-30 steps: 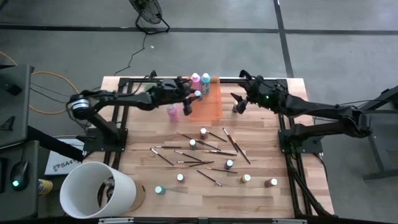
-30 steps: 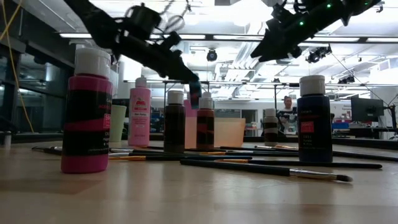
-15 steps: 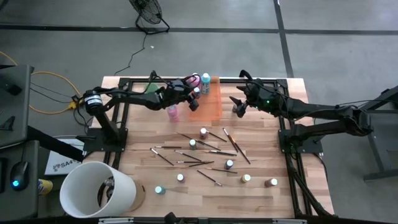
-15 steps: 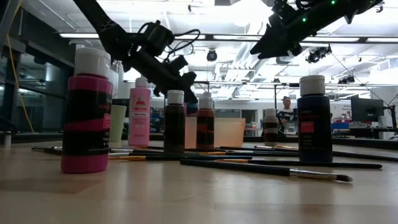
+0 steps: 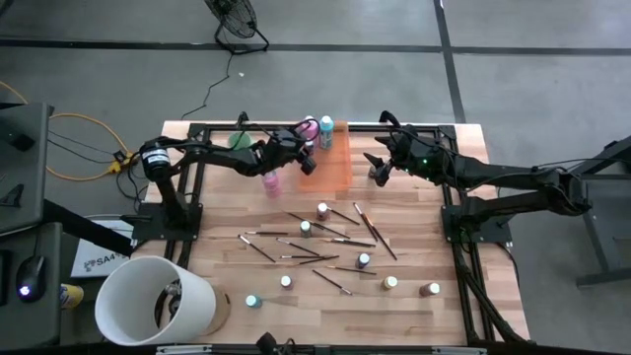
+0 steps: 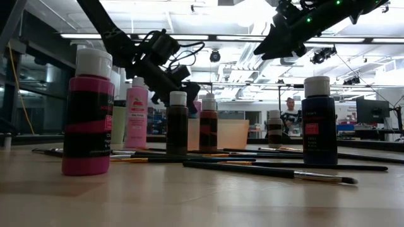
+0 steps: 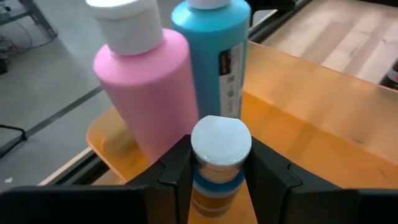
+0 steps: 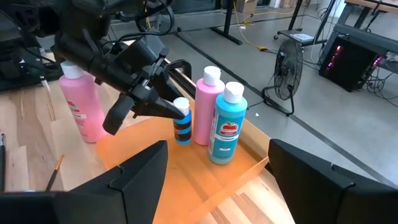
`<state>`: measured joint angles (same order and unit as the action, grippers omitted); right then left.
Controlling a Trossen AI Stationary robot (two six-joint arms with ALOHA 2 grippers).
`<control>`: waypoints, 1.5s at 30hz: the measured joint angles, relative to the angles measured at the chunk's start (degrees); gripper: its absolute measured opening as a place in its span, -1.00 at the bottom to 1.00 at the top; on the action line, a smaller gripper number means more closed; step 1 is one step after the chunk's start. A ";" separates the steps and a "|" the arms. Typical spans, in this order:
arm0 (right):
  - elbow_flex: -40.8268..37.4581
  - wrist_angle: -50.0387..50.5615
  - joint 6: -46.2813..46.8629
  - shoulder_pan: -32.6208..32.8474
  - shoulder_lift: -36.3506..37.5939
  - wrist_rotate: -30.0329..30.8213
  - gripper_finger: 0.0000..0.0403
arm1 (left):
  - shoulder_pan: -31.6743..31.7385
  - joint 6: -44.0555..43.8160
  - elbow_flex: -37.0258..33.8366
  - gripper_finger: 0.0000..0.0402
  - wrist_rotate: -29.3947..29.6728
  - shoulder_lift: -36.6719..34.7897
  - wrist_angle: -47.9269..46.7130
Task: Pick & Place Paint Supplies
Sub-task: Put the blue paint bottle into the orange bin
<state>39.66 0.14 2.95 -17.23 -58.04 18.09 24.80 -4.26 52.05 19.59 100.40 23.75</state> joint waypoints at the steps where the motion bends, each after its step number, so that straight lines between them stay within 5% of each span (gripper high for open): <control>1: 0.00 0.00 0.01 0.00 0.00 0.00 0.36 | 0.00 -0.13 0.01 -0.44 0.18 0.00 -0.03; 45: 0.00 1.42 0.28 0.00 -0.04 -0.02 0.36 | 1.56 -0.51 -0.15 -0.43 -0.97 1.36 -0.42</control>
<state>39.66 1.57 3.23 -17.23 -58.08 18.07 26.35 -4.78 51.90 18.61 101.75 23.33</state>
